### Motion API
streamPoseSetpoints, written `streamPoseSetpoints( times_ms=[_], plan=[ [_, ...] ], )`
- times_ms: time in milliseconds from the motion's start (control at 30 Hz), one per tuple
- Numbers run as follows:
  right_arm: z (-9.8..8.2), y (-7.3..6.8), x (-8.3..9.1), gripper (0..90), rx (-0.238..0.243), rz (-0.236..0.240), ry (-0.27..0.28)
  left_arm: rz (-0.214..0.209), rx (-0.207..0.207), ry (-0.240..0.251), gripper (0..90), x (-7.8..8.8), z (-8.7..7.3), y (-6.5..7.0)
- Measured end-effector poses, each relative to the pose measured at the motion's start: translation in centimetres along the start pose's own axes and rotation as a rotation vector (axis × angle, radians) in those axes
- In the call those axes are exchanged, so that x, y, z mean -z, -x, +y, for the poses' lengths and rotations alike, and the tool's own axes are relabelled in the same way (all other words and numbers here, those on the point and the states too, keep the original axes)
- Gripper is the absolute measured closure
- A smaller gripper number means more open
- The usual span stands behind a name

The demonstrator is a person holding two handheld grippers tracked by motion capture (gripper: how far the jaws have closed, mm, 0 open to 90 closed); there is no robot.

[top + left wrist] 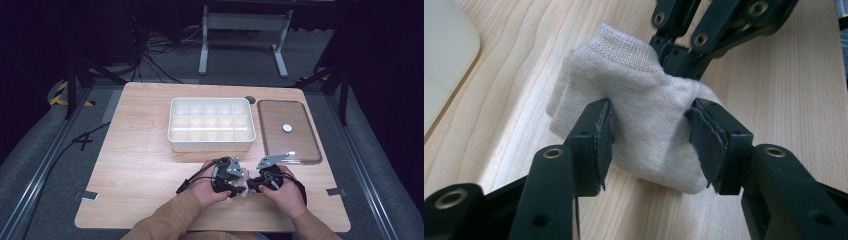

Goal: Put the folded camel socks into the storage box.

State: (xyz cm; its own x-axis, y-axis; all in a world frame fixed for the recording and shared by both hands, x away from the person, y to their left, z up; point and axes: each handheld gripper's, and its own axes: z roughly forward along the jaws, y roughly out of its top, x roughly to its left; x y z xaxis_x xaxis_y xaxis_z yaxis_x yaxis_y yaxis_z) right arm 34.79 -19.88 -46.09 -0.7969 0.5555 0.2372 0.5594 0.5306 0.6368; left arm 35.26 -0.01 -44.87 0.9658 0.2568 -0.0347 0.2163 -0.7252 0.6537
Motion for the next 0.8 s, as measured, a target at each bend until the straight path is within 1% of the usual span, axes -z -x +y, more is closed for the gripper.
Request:
streamPoseSetpoints(
  times_ms=[67,100,133,167,200,233,333,367,400,433,467,500,533,567,633,733,800],
  plan=[
    [0.1,-0.1,0.5,84.1,0.011,-0.025,-0.007,0.005,0.001,-0.001,50.8,0.0,0.0,0.0],
    [0.1,-0.1,0.5,84.1,0.011,-0.025,-0.007,0.005,0.001,-0.001,50.6,0.0,0.0,0.0],
    [0.1,-0.1,1.1,84.0,0.023,-0.051,-0.006,0.009,0.001,-0.002,50.4,0.0,0.0,0.0],
    [0.1,-0.1,1.1,84.0,0.023,-0.051,-0.006,0.009,0.001,-0.002,50.3,0.0,0.0,0.0],
    [0.0,0.0,1.4,84.0,0.032,-0.064,-0.004,0.010,0.000,-0.002,50.3,0.0,0.0,0.0],
    [-0.2,0.2,1.9,85.4,0.040,-0.087,0.004,0.011,0.001,-0.001,50.1,0.0,0.1,0.0],
    [-0.4,0.4,2.0,86.6,0.043,-0.082,-0.001,0.012,-0.005,-0.002,49.9,0.0,0.1,-0.1],
    [-0.6,0.4,1.9,87.4,0.057,-0.075,-0.011,0.012,-0.007,-0.001,49.9,0.0,0.1,-0.1],
    [-0.7,0.5,1.5,88.6,0.071,-0.076,-0.032,0.012,-0.006,-0.002,49.7,-0.1,0.1,-0.1],
    [-0.8,0.5,1.2,88.8,0.075,-0.075,-0.045,0.014,-0.006,0.000,49.6,-0.1,0.1,-0.1],
    [-0.8,0.4,0.9,88.9,0.079,-0.067,-0.051,0.018,0.002,0.000,49.4,-0.1,0.1,0.0],
    [-0.8,0.4,0.9,88.9,0.079,-0.067,-0.051,0.018,0.002,0.000,49.2,-0.1,0.1,0.0],
    [-0.9,0.4,0.5,89.2,0.089,-0.069,-0.061,0.019,0.002,-0.001,48.9,-0.1,0.1,0.0],
    [-0.9,0.4,0.4,89.2,0.087,-0.068,-0.057,0.022,-0.005,-0.002,48.6,-0.1,0.2,-0.1],
    [-0.9,0.4,0.3,89.2,0.087,-0.066,-0.054,0.027,-0.004,-0.001,48.4,-0.1,0.2,-0.1],
    [-0.8,0.3,0.0,89.3,0.096,-0.051,-0.038,0.024,-0.013,0.003,47.4,0.0,0.2,0.0],
    [-0.8,0.0,-0.3,89.3,0.097,-0.041,-0.028,0.029,-0.010,0.006,46.3,-0.1,0.2,0.1]
  ],
)
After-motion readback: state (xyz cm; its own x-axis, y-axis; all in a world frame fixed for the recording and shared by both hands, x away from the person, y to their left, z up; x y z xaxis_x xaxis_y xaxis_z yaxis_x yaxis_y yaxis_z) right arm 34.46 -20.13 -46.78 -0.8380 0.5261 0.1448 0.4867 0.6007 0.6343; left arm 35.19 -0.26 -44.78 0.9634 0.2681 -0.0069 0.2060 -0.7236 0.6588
